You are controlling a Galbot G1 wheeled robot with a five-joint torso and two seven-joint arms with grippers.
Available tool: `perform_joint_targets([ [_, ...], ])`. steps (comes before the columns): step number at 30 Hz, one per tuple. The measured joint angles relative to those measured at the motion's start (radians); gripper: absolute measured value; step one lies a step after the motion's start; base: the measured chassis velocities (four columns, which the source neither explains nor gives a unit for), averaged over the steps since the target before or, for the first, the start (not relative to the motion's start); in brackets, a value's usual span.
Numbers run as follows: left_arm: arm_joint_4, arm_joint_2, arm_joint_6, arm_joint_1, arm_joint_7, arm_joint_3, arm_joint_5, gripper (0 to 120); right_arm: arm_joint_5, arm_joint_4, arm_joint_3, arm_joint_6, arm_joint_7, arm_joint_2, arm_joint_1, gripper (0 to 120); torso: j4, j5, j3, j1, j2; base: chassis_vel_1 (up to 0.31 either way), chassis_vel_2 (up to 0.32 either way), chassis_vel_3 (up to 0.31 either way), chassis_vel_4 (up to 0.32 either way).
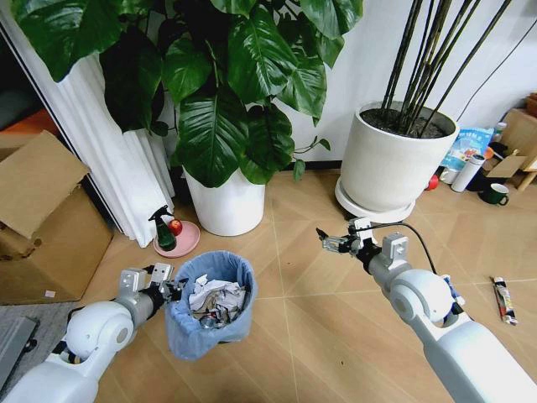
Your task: Pick up the trash bin and place the garbage on the floor into it.
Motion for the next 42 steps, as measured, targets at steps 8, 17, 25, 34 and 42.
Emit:
perform_joint_targets([
  [8, -0.004, -0.003, 0.0, 0.005, 0.002, 0.006, 0.0, 0, -0.009, -0.001, 0.009, 0.0, -0.004, 0.007, -0.021, 100, -0.0003, -0.0002, 0.0, 0.0, 0.0, -0.164, -0.183, 0.17, 0.176],
  [17, -0.008, -0.007, 0.0, 0.012, 0.004, 0.006, 0.004, 0, -0.017, 0.003, 0.019, 0.0, -0.008, 0.015, -0.045, 100, -0.0002, 0.0011, 0.0, 0.0, 0.0, -0.207, -0.203, 0.189, 0.191],
  [25, -0.011, -0.02, 0.0, 0.019, 0.004, 0.011, 0.011, 0, -0.023, 0.007, 0.026, 0.005, -0.011, 0.019, -0.062, 100, -0.0003, 0.0, 0.0, 0.0, 0.0, -0.208, -0.217, 0.204, 0.2],
  [34, -0.011, -0.023, 0.001, 0.019, 0.005, 0.011, 0.013, 0, -0.036, 0.008, 0.036, 0.014, -0.014, 0.029, -0.086, 100, -0.0002, 0.0002, 0.0, 0.0, 0.0, -0.21, -0.215, 0.212, 0.221],
  [42, -0.005, -0.029, -0.001, 0.018, 0.013, 0.014, 0.022, 0, -0.045, 0.005, 0.032, 0.023, -0.015, 0.04, -0.097, 100, -0.0002, -0.0002, 0.0, 0.0, 0.0, -0.211, -0.208, 0.209, 0.214],
])
